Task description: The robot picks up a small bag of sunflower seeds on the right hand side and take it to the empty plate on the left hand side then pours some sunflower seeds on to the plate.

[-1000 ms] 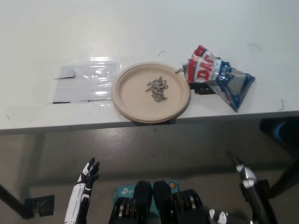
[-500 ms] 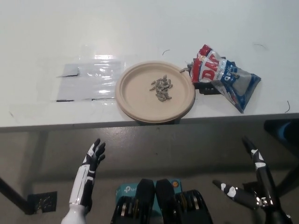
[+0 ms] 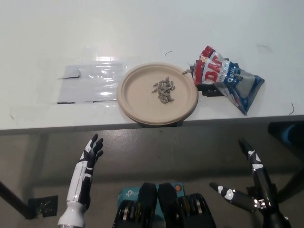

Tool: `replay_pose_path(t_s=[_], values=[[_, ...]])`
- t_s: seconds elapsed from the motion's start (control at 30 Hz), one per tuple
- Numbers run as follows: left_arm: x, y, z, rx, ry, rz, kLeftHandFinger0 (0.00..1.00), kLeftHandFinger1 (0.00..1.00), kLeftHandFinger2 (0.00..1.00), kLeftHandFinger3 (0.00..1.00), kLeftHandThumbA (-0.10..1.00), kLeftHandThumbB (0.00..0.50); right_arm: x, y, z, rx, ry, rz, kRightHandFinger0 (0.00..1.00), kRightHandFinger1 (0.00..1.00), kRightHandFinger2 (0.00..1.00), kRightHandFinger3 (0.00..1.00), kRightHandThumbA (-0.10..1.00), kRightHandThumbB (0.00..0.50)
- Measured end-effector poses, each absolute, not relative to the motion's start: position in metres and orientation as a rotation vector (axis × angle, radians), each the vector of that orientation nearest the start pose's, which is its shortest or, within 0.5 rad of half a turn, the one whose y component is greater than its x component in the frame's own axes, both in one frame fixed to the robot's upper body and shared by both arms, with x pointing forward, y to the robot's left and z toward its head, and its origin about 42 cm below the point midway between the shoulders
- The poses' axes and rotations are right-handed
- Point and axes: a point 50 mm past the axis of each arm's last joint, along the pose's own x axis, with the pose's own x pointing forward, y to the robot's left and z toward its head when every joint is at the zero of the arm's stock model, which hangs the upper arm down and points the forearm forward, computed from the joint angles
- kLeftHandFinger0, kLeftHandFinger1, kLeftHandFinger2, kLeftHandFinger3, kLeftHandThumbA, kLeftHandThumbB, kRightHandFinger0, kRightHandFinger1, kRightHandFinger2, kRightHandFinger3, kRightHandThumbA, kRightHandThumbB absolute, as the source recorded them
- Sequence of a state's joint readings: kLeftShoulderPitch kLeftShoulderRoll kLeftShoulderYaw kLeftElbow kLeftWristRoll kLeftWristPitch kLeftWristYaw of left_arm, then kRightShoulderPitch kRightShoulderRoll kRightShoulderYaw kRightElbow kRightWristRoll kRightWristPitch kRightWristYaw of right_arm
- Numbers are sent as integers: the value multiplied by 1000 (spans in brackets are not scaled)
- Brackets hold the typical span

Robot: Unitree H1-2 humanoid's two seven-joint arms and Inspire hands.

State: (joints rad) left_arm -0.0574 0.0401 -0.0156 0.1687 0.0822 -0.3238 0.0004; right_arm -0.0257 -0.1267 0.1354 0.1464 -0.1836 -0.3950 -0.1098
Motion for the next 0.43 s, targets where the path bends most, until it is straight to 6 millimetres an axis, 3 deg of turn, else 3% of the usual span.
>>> replay_pose_path(t_s=[0.43], values=[[296, 221, 91, 111, -217, 5, 1000, 1000, 1000, 1000, 1000, 135, 310, -194, 112, -325, -383, 195, 1000, 1000, 1000, 1000, 1000, 174]])
